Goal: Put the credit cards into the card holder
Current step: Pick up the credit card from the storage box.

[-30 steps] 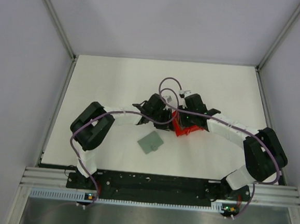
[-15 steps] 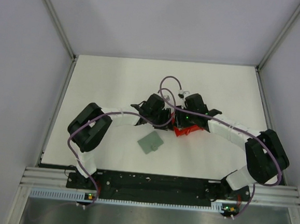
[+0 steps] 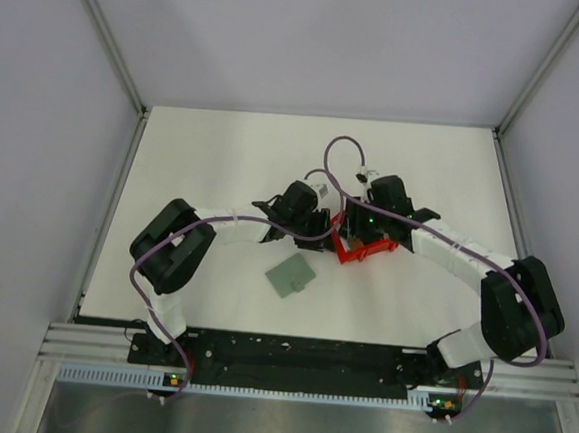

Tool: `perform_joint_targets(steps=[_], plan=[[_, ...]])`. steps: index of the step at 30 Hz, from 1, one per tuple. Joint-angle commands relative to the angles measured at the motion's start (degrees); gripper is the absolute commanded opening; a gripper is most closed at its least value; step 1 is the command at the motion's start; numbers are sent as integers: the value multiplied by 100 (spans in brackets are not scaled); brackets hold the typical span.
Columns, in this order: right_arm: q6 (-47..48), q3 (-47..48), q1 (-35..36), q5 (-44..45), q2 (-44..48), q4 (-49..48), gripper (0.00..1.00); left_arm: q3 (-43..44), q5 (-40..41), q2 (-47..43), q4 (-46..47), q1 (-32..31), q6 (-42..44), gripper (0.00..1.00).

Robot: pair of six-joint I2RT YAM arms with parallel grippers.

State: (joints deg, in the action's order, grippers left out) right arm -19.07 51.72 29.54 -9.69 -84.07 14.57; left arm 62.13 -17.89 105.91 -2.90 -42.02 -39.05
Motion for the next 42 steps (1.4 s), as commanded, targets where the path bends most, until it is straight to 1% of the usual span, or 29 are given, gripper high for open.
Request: perform_joint_targets(steps=[1,7,12,20,37,38,42], plan=[[-105,206,-54,-533,-223,-209,46,71,31,-211,246,27,38,45],[-229,321,-54,-867,-548,-297,47,80,5,-211,246,27,29,45],[-264,303,-54,-1008,-628,-297,47,71,-4,-211,246,27,11,45],[-273,312,-54,-1201,-487,-288,40,63,-48,-202,237,36,-6,44],[-325,259,-54,-1052,-171,-182,37,45,-66,-193,246,19,-41,44],[-334,259,-62,-1061,-180,-182,37,45,-66,-185,402,27,-33,44],[-325,250,-62,-1043,-136,-173,34,45,-66,-193,404,36,-50,44]])
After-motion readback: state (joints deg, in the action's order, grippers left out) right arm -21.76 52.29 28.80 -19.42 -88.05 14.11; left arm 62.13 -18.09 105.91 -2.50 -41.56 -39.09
